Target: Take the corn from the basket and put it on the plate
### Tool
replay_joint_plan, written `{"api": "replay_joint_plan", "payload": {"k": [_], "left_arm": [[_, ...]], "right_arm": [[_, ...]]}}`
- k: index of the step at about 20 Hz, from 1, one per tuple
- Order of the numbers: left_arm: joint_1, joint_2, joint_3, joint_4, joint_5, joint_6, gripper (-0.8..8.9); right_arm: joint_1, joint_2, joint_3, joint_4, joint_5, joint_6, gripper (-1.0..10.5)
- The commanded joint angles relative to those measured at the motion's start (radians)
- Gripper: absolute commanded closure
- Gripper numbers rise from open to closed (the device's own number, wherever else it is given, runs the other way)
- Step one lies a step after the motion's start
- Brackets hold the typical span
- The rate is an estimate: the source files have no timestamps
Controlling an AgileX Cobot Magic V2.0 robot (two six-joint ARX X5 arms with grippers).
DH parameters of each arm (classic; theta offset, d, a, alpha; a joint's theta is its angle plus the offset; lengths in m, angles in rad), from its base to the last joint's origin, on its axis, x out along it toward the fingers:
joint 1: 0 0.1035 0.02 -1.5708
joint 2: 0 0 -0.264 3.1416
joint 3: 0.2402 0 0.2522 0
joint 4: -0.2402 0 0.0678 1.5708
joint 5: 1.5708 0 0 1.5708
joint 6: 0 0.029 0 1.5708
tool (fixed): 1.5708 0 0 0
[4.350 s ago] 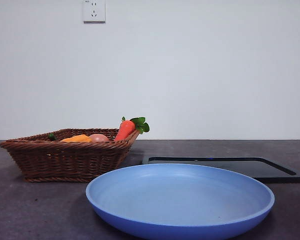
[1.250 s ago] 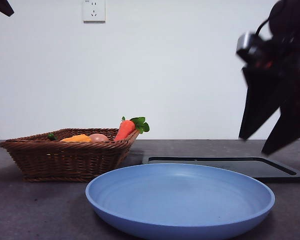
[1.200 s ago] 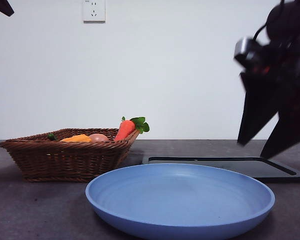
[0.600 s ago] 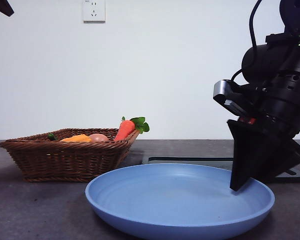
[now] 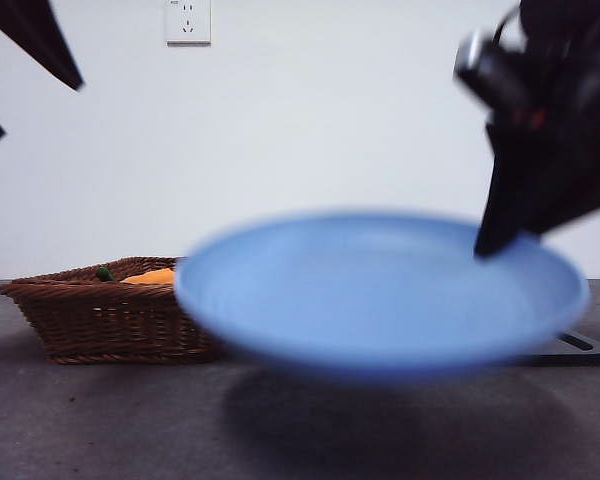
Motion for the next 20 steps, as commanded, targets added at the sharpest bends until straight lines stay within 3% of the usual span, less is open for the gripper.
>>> {"api": "replay_joint_plan", "payload": {"k": [1, 7, 12, 20], "left_arm": [[-0.035, 0.107, 0.052, 0.019, -0.071, 0.017, 3.46], [-0.105, 0.427, 0.179, 0.031, -0.256, 0.064, 3.49], [-0.116, 0.645, 0.267, 0.048, -0.265, 0.066, 3.50], [-0.116, 0.768, 0.267, 0.128, -0.270, 0.065, 3.71]], "right_arm": [[-0.002, -0.079, 0.039, -0.021, -0.005, 0.029, 9.4], [-0.026, -0.258, 0.123, -0.098, 0.069, 0.055, 9.4], [-0.035, -0.337, 0.130, -0.114, 0.072, 0.069, 9.4], [-0.035, -0.337, 0.130, -0.116, 0.072, 0.069, 9.4]]}}
